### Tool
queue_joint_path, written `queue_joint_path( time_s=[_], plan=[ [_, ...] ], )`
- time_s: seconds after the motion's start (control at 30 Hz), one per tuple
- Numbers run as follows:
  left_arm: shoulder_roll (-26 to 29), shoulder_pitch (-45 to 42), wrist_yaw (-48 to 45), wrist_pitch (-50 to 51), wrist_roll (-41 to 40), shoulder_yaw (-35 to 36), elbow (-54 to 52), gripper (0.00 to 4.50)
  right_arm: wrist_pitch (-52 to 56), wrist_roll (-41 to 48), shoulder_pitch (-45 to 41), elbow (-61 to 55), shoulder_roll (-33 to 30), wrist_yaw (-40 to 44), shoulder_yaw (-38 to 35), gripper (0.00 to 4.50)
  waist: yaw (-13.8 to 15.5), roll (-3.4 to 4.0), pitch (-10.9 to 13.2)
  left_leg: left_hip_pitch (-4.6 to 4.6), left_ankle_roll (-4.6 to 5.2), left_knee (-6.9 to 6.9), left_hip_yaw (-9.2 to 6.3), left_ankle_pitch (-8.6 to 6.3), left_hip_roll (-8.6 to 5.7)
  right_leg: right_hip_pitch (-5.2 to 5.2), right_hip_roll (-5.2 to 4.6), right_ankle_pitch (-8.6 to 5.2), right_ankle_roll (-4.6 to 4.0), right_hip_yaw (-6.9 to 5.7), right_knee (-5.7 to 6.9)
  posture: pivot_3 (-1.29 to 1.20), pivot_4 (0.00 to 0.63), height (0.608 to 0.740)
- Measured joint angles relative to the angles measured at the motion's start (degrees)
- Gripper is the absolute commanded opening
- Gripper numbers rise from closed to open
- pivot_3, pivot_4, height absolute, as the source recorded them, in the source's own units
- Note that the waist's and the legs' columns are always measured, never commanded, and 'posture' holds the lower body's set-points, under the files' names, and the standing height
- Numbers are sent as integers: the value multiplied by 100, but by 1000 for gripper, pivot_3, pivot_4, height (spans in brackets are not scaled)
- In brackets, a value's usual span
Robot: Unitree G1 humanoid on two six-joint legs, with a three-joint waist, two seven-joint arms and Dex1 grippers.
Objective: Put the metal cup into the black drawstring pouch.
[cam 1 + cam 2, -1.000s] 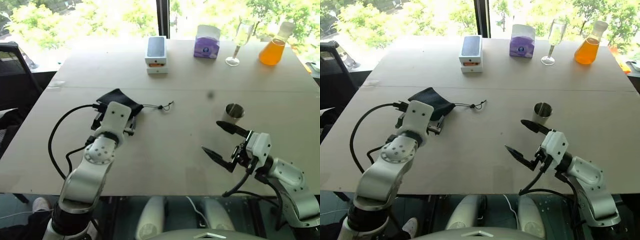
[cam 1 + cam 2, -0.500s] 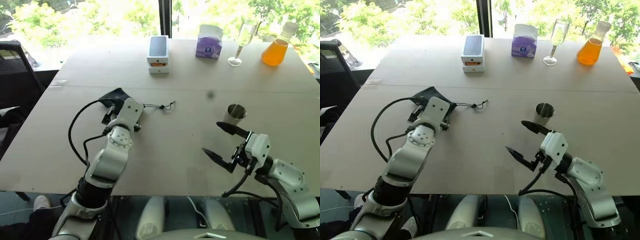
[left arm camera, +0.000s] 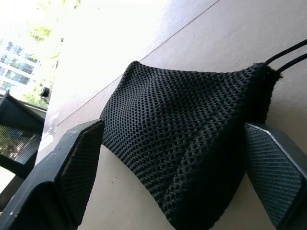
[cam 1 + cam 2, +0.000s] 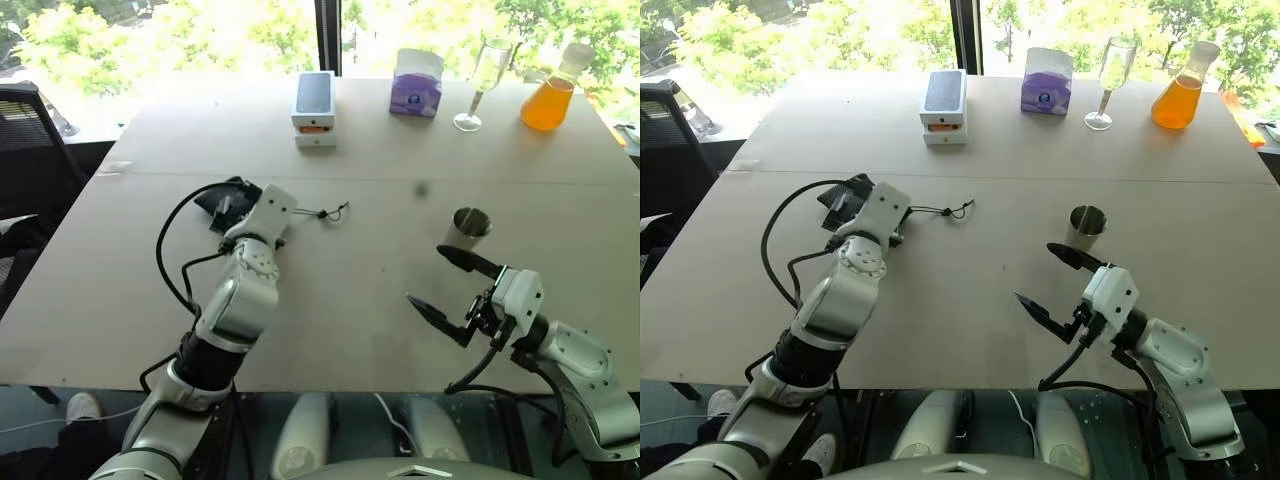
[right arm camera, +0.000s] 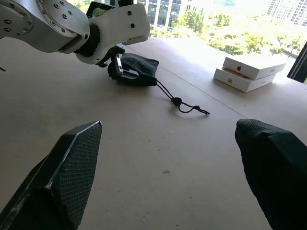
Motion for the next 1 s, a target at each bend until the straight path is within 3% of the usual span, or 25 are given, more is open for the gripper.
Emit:
queue_joint_path(
  time_s=[0.27, 0.5, 0.6, 0.77, 1.0],
  plan=[
    [43, -68, -78, -136, 381, -203, 393, 4452, -62, -50, 76, 0, 41, -34, -1, 4500, 4, 0, 0, 0, 0, 3, 0, 0, -1, 0, -2, 0, 0, 0, 3, 0, 150, 740],
    [41, -144, -460, -147, 423, -198, 666, 1267, -66, -95, 105, 0, 58, -108, 0, 4500, 0, 0, 0, 0, 0, 4, 1, 0, -1, -2, -1, 0, 0, 0, 10, 0, 150, 740],
    [56, -223, -768, -101, 341, -136, 725, 97, -66, -105, 122, 0, 60, -123, 3, 4500, 0, 0, 0, 0, 0, 8, 0, 0, -1, -2, -1, 0, 0, -1, 13, 0, 150, 740],
    [-44, -483, -1458, 413, -195, 474, 720, 97, -51, -139, 133, -4, 67, -167, 11, 4500, -3, 0, 0, 0, 0, 16, 1, 0, -2, -2, -1, -1, 1, -1, 21, 0, 150, 740],
    [-638, -1072, -2107, 1732, -1175, 1593, 699, 97, 712, -250, -178, -485, -143, -547, -16, 4500, 0, 0, 0, -1, 1, 43, -3, 0, -4, -1, 0, -3, 3, -4, 46, 0, 150, 740]
  ],
)
